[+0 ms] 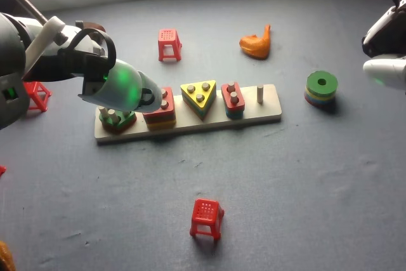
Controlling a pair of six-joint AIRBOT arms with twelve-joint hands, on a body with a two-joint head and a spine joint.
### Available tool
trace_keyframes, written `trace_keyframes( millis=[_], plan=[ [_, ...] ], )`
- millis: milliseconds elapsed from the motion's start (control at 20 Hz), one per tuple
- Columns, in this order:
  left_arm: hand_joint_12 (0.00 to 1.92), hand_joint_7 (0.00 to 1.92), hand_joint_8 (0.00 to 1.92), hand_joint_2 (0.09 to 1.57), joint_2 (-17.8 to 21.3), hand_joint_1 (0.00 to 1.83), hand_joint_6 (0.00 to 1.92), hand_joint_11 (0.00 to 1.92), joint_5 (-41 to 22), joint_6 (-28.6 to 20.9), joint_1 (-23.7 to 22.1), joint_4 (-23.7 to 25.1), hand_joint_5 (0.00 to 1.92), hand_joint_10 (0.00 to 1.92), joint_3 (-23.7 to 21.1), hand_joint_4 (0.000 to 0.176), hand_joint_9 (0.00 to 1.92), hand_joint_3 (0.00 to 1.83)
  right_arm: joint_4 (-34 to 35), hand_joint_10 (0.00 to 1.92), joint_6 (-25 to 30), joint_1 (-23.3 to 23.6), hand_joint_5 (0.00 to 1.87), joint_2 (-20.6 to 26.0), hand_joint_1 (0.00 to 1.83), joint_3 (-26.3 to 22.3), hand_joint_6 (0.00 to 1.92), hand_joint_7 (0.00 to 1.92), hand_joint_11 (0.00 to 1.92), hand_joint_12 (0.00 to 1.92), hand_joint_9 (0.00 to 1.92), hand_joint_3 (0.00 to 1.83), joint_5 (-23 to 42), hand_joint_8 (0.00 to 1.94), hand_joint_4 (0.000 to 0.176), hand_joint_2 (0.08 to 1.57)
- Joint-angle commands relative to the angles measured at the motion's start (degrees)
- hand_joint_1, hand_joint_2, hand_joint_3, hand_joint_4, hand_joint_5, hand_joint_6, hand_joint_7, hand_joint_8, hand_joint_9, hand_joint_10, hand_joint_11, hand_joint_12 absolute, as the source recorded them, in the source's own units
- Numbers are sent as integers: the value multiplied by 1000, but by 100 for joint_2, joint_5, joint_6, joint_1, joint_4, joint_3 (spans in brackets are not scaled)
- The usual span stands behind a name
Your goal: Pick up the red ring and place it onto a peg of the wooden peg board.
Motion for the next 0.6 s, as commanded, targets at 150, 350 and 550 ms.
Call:
trace_keyframes(
  millis=[150,350,550],
  plan=[
    [0,0,0,1277,0,0,3,0,-64,25,-64,449,6,0,5,0,0,19,-24,11,-32,29,229,27,212,-10,5,208,0,309,148,6,609,3,0,1277],
    [0,0,0,1273,-1,0,0,0,-64,26,-70,451,0,0,7,0,0,14,-24,5,-247,33,208,17,254,25,0,187,0,339,145,1,720,0,0,1275],
    [0,3,1,1271,-1,0,7,0,-65,26,-73,450,24,0,10,0,0,10,-24,0,-276,-3,201,-200,740,337,13,118,0,0,0,0,695,4,0,941]
  ],
)
